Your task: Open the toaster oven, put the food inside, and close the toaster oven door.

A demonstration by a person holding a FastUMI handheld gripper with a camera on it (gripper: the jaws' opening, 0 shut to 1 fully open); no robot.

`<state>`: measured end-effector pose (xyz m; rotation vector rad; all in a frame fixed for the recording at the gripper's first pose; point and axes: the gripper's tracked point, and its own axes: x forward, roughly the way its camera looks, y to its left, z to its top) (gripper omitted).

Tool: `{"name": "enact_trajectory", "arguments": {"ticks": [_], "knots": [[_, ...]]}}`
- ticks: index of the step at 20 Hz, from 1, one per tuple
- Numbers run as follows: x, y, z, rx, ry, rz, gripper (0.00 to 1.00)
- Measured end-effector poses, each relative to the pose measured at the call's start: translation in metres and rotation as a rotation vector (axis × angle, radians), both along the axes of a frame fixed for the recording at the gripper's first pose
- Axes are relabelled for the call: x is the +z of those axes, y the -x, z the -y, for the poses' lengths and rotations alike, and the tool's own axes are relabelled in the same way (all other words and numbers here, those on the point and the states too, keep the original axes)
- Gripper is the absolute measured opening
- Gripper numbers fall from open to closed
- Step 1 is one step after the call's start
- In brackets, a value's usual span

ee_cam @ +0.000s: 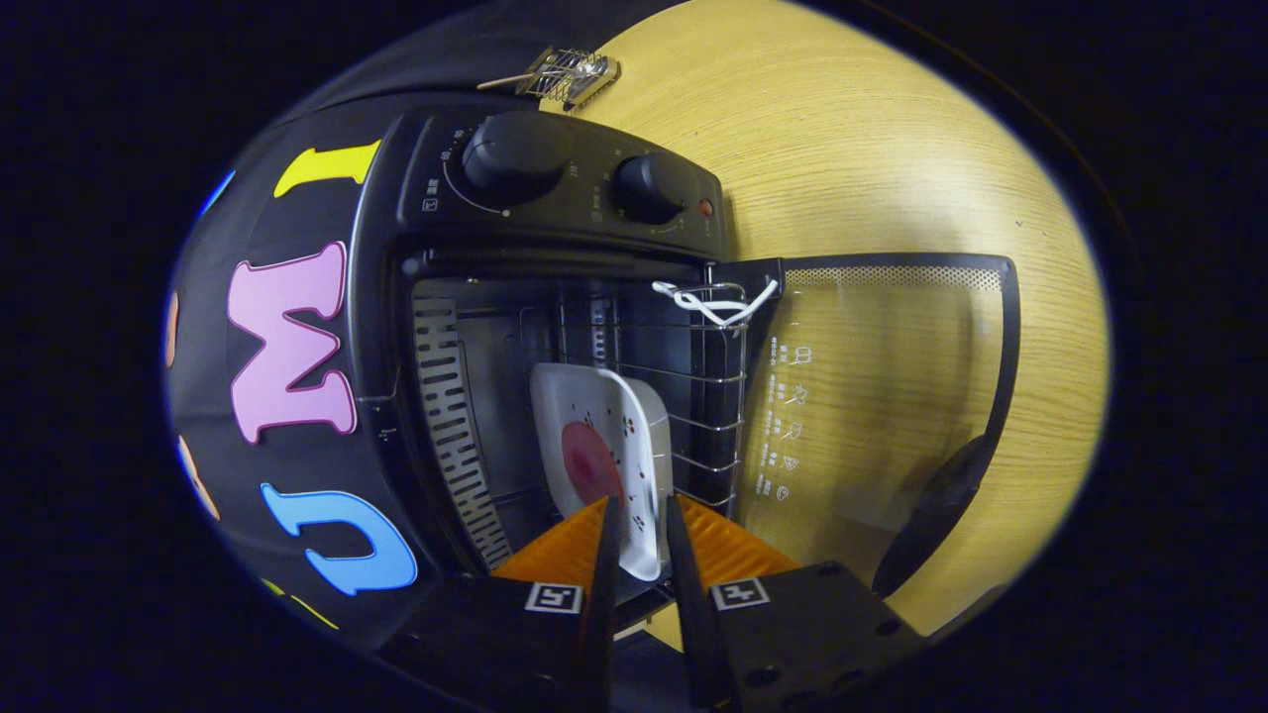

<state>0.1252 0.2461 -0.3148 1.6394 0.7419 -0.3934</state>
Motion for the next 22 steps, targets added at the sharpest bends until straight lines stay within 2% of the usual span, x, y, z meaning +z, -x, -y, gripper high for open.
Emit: {"name": "enact_trajectory", "arguments": {"ticks": [1, 2, 3, 4, 6, 12, 15, 18, 22], "knots": [[0.003, 0.002, 0.001, 0.022, 0.017, 0.013, 0.40], [0.007, 0.005, 0.002, 0.050, 0.041, 0.029, 0.59], [0.009, 0.009, 0.002, 0.078, 0.058, 0.046, 0.69], [0.013, 0.011, 0.001, 0.103, 0.064, 0.058, 0.85], [0.023, 0.016, 0.003, 0.149, 0.079, 0.084, 0.97], [0.042, 0.059, 0.008, 0.374, 0.219, 0.173, 0.97], [0.037, 0.086, 0.022, 0.490, 0.370, 0.207, 0.97], [0.030, 0.109, 0.039, 0.615, 0.574, 0.245, 0.97], [0.021, 0.140, 0.048, 0.769, 0.739, 0.261, 0.97]]}}
